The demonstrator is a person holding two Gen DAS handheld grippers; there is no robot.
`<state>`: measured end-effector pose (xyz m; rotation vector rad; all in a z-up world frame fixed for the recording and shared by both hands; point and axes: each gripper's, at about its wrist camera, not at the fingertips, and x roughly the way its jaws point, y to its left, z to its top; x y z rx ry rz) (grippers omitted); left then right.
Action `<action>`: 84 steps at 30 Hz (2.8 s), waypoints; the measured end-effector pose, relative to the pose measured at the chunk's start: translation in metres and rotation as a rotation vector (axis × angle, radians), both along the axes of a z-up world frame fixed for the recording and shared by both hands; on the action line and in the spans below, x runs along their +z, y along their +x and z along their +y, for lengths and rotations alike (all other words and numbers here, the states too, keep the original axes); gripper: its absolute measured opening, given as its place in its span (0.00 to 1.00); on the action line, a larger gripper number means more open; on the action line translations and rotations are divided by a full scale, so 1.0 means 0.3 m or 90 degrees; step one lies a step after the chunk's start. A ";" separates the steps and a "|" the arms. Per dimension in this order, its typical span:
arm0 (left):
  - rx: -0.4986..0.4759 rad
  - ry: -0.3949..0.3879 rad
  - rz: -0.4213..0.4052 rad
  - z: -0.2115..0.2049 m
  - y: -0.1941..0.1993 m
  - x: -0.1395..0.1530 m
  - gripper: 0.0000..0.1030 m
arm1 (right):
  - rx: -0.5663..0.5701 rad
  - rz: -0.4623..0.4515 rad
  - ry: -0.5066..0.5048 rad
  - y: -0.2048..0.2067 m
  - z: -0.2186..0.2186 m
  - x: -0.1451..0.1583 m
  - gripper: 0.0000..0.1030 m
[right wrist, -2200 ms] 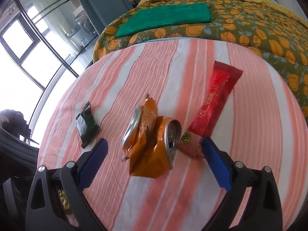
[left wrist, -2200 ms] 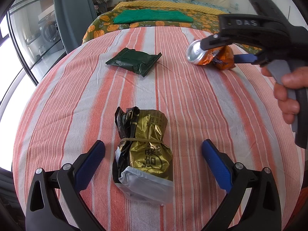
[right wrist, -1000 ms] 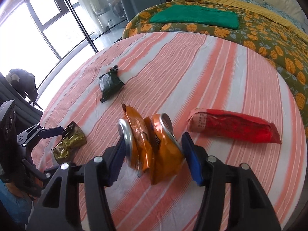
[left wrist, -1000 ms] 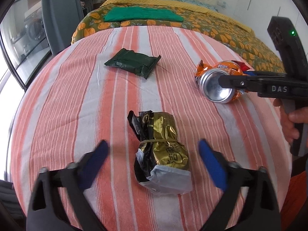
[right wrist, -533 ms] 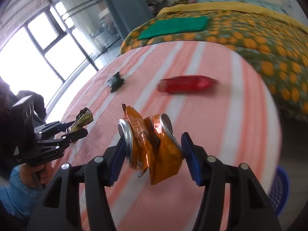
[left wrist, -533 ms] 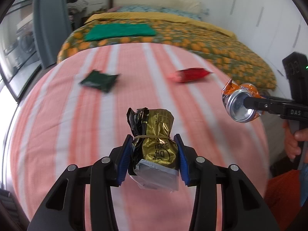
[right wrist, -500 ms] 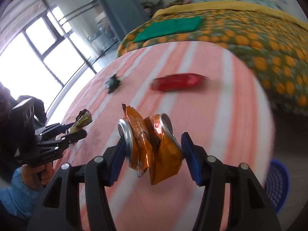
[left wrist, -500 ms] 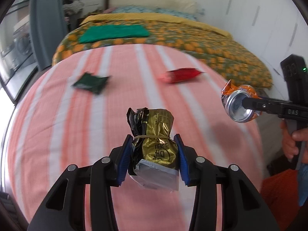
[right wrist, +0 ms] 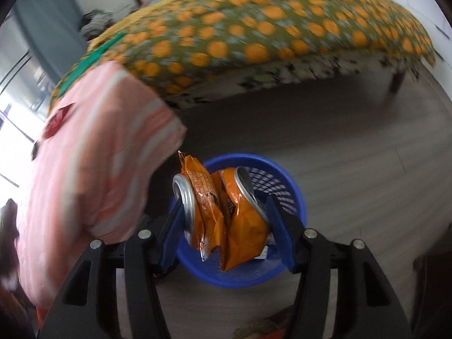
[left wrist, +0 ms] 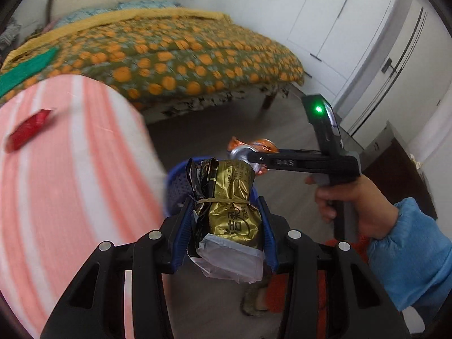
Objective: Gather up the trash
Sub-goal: 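Carry the can and gold wrapper over the blue wastebasket with both tools, then open both tools to drop the can and gold wrapper into the wastebasket, then swing both tools back over the table toward the remaining trash, then grasp the dark green pouch with the left tool while the right tool grasps the red bag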
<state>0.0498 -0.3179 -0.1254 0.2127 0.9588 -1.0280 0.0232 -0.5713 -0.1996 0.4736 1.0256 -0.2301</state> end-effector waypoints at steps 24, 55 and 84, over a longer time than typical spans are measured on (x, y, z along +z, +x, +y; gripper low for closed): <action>0.089 -0.059 -0.052 -0.206 0.029 -0.094 0.95 | -0.161 -0.095 0.039 -0.029 -0.237 0.011 0.82; 0.526 0.114 -0.073 1.093 0.655 0.006 0.95 | 0.350 -0.085 -0.134 0.439 1.131 0.137 0.86; 0.575 0.134 -0.033 1.142 1.118 -0.109 0.89 | 0.354 -0.091 -0.160 0.438 1.156 0.122 0.86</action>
